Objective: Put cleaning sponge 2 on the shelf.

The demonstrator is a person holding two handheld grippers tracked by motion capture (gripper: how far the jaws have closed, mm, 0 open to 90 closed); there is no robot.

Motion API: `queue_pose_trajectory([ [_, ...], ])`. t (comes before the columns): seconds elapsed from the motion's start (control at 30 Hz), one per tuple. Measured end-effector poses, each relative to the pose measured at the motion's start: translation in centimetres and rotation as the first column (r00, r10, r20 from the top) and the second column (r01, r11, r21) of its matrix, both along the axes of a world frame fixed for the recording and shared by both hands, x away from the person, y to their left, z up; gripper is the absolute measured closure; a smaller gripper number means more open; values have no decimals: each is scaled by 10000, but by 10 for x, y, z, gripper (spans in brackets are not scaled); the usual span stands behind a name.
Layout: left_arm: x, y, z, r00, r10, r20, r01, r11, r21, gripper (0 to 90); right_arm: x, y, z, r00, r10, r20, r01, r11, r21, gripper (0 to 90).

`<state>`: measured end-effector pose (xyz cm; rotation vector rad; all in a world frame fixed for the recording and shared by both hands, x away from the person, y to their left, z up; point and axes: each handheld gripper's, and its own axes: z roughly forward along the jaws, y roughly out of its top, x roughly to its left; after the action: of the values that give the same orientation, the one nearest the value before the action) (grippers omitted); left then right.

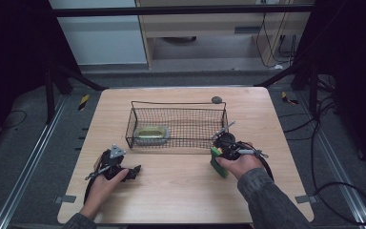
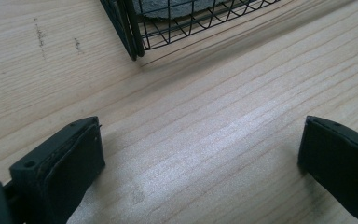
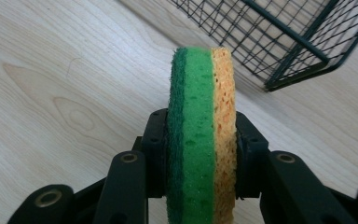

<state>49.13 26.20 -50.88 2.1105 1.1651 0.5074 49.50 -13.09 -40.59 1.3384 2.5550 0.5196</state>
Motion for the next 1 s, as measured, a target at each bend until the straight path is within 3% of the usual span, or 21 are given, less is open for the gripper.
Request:
queue_pose_trajectory([
  [0.2,0,0,0,10000,-7,5,7,10000,-1,0,0,-17,6,9998,20,177,-22,10000,94,641],
  [0.53,0,0,0,10000,-31,4,31,10000,-7,0,5,-63,20,9971,-316,694,297,9992,283,640],
  [0.77,0,1,0,10000,-50,-1,50,10000,-23,0,25,-87,30,9892,-643,1320,620,9978,214,640],
  [1.0,0,1,0,10000,-48,-2,48,10000,-26,0,41,-93,44,9821,-807,1702,782,9967,212,641],
])
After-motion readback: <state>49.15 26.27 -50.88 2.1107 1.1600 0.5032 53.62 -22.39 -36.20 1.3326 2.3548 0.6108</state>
